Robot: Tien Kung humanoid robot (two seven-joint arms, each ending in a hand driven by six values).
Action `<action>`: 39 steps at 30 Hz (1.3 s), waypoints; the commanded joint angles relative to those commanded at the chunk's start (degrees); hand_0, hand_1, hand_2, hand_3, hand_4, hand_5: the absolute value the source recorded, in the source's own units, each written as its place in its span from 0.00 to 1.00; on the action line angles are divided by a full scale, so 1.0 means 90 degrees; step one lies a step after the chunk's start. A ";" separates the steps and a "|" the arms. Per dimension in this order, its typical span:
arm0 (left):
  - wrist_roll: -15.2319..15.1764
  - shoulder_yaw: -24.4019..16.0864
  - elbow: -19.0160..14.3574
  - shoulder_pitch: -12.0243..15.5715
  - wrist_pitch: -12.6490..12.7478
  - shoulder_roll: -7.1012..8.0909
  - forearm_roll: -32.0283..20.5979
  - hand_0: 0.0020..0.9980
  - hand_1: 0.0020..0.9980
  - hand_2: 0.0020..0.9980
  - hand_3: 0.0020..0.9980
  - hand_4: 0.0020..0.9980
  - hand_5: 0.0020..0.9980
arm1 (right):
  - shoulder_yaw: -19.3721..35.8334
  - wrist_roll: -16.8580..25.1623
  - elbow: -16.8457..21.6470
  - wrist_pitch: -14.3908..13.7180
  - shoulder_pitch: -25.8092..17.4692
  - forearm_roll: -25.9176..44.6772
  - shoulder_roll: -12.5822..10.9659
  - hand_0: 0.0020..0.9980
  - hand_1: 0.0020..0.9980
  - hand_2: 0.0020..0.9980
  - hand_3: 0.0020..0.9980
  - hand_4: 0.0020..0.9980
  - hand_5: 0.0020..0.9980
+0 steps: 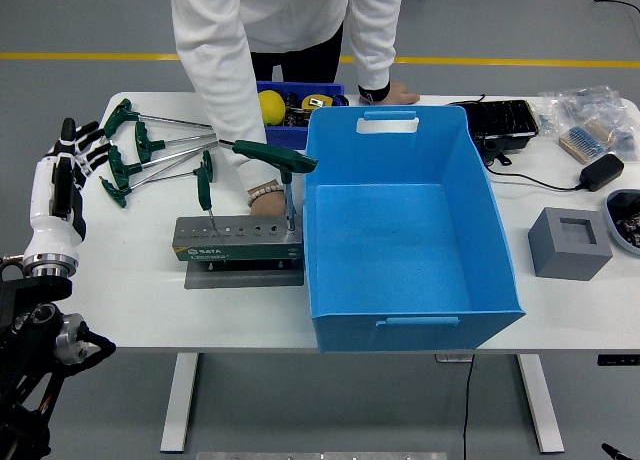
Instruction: Lift tool from toolbox,place it in box,lift tool from toolbox,place it in box
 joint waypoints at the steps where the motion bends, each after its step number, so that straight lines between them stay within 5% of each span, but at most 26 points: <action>1: 0.0035 0.0030 -0.0066 -0.0048 0.0055 0.0026 0.0248 0.95 0.93 0.98 0.83 1.00 0.83 | -0.0002 0.0002 0.0000 0.0000 0.0000 0.0002 -0.0001 0.78 0.70 0.73 0.71 1.00 0.79; 5: 0.0329 0.0456 -0.0317 -0.0480 -0.0047 0.0273 0.1324 0.95 0.93 0.98 0.83 1.00 0.83 | -0.0007 0.0001 0.0000 0.0002 0.0008 -0.0002 -0.0009 0.78 0.70 0.73 0.71 1.00 0.79; 6: 0.0372 0.0546 -0.0336 -0.0564 -0.0079 0.0315 0.1572 0.96 0.94 0.99 0.83 1.00 0.76 | -0.0006 0.0002 0.0000 0.0001 0.0009 -0.0002 -0.0010 0.78 0.70 0.73 0.71 1.00 0.79; 11: 0.0950 0.1395 -0.0251 -0.1478 -0.0915 0.0651 0.2979 0.96 0.94 0.99 0.83 1.00 0.76 | 0.0003 -0.0007 0.0000 0.0008 0.0032 -0.0037 -0.0032 0.78 0.70 0.73 0.71 1.00 0.79; 12: 0.1058 0.1496 -0.0220 -0.1608 -0.1094 0.0660 0.3186 0.98 0.96 1.00 0.90 1.00 0.71 | 0.0013 -0.0010 0.0000 0.0009 0.0035 -0.0054 -0.0036 0.78 0.70 0.73 0.71 1.00 0.79; 15: 0.1366 0.1782 -0.0097 -0.1991 -0.1699 0.0563 0.4014 0.98 0.96 1.00 0.90 1.00 0.71 | 0.0044 -0.0016 0.0000 0.0018 0.0040 -0.0113 -0.0041 0.78 0.70 0.73 0.71 1.00 0.79; 18: 0.1459 0.1982 -0.0017 -0.2155 -0.2038 0.0415 0.4780 1.00 0.99 1.00 0.97 1.00 0.64 | 0.0069 -0.0019 0.0000 0.0025 0.0033 -0.0155 -0.0032 0.78 0.70 0.73 0.71 1.00 0.79; 25: 0.1739 0.2671 0.0280 -0.2572 -0.2845 0.0230 0.6610 0.99 0.97 1.00 0.93 1.00 0.63 | 0.0090 -0.0026 0.0000 0.0041 0.0018 -0.0217 -0.0021 0.78 0.70 0.73 0.71 1.00 0.79; 29: 0.1871 0.3014 0.0472 -0.2814 -0.3304 0.0223 0.6610 0.99 0.97 1.00 0.93 1.00 0.63 | 0.0084 -0.0027 0.0000 0.0042 0.0017 -0.0220 -0.0024 0.78 0.70 0.73 0.71 1.00 0.79; 30: 0.1890 0.3074 0.0511 -0.2858 -0.3328 0.0227 0.6610 0.89 0.84 0.86 0.85 1.00 0.62 | 0.0080 -0.0027 0.0000 0.0043 0.0018 -0.0220 -0.0025 0.78 0.70 0.73 0.71 1.00 0.79; 35: 0.2061 0.3340 0.0799 -0.3081 -0.3187 0.0263 0.6610 0.89 0.84 0.86 0.85 1.00 0.62 | 0.0058 -0.0020 0.0000 0.0050 0.0028 -0.0221 -0.0031 0.78 0.70 0.73 0.71 1.00 0.79; 36: 0.2098 0.3369 0.0859 -0.3107 -0.3121 0.0274 0.6610 0.72 0.63 0.59 0.67 1.00 0.62 | 0.0055 -0.0018 0.0000 0.0051 0.0031 -0.0222 -0.0032 0.78 0.70 0.73 0.71 1.00 0.79; 39: 0.2183 0.3419 0.0962 -0.3125 -0.2886 0.0314 0.6610 0.72 0.63 0.59 0.67 1.00 0.62 | 0.0055 -0.0017 0.0000 0.0053 0.0032 -0.0227 -0.0033 0.78 0.70 0.73 0.71 1.00 0.79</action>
